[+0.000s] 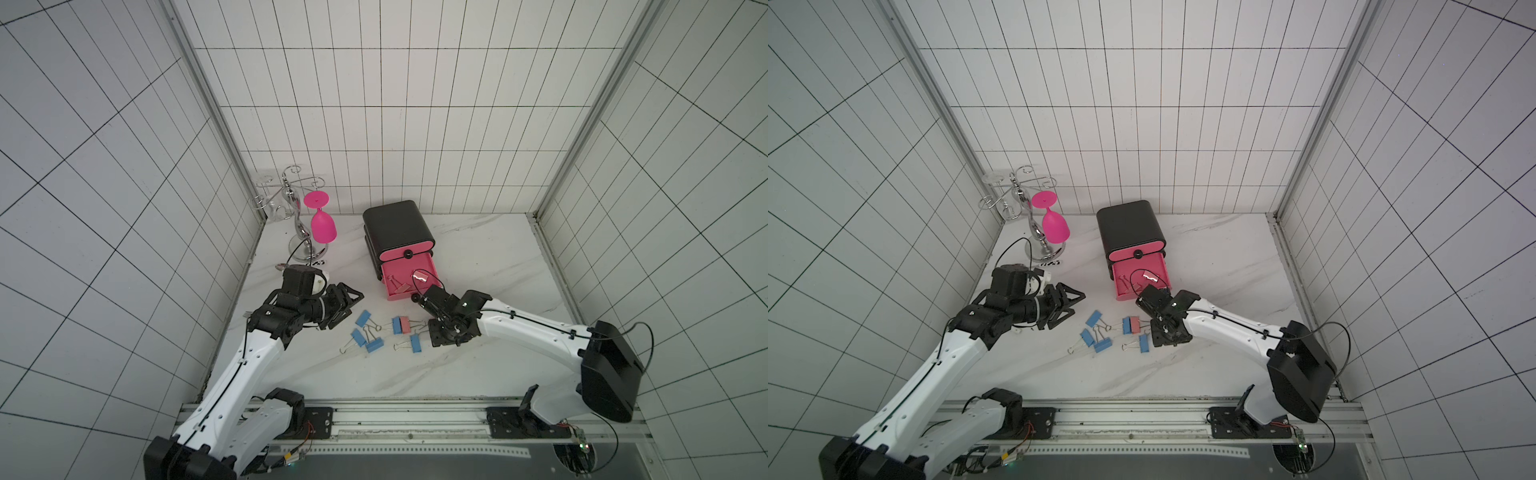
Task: Put the binder clips in the drawer according to color
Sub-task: Pick up the binder clip at the center of the board, then place the binder clip in the drawer.
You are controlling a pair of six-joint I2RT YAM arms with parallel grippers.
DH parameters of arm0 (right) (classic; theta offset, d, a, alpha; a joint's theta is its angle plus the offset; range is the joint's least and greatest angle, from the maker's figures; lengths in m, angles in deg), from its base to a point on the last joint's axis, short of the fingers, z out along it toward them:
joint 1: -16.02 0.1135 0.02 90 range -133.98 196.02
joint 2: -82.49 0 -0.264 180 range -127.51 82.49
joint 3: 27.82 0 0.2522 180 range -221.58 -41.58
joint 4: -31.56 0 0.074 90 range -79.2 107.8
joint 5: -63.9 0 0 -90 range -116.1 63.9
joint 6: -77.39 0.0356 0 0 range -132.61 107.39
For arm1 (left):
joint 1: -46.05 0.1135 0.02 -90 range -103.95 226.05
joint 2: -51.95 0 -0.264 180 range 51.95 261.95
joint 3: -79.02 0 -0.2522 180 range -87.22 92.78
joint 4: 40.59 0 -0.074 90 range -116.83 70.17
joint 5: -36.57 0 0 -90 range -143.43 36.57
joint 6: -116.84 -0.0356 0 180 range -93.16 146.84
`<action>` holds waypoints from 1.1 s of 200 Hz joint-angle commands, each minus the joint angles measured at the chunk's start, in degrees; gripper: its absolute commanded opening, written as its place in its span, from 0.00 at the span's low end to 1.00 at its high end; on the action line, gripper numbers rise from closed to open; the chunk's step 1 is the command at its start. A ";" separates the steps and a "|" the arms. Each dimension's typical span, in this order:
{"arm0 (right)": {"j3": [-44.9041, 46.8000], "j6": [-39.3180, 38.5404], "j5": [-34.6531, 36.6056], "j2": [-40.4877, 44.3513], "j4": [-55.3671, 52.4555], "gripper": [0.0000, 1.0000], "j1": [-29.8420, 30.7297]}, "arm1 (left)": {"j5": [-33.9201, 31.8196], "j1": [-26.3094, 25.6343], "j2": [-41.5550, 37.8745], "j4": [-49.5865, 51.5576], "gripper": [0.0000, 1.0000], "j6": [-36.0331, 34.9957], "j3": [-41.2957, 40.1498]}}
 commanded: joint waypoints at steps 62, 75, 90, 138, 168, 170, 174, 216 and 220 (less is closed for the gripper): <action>-8.26 -5.77 1.41 2.82 -6.26 0.47 -5.58 | -3.88 -7.96 6.28 -6.78 0.68 2.77 4.49; -10.67 -7.17 0.83 1.08 -6.40 0.47 -6.24 | -4.03 -8.48 7.36 -7.50 0.68 2.85 4.96; -13.96 -8.88 0.16 -1.50 -6.68 0.47 -6.65 | -3.97 -8.85 8.64 -8.13 0.68 2.83 5.42; -27.11 -13.40 -0.91 -12.24 -8.34 0.47 -7.29 | -3.83 -8.88 10.77 -8.98 0.68 2.04 6.44; -35.81 -15.56 -2.19 -19.62 -9.41 0.47 -8.27 | -2.67 -7.47 11.68 -9.29 0.68 1.69 6.09; -36.45 -15.67 -2.28 -20.06 -9.49 0.47 -8.29 | -2.54 -7.30 11.70 -9.29 0.68 1.63 6.09; -37.51 -15.90 -2.52 -20.98 -9.71 0.47 -8.49 | -2.40 -6.95 11.80 -9.21 0.68 1.54 6.11; -46.10 -17.78 -4.23 -28.77 -11.06 0.48 -9.87 | -0.57 -3.21 12.01 -8.28 0.68 0.07 6.41; -46.74 -17.93 -4.39 -29.30 -11.17 0.48 -9.96 | -0.43 -2.91 12.02 -8.09 0.68 -0.09 6.44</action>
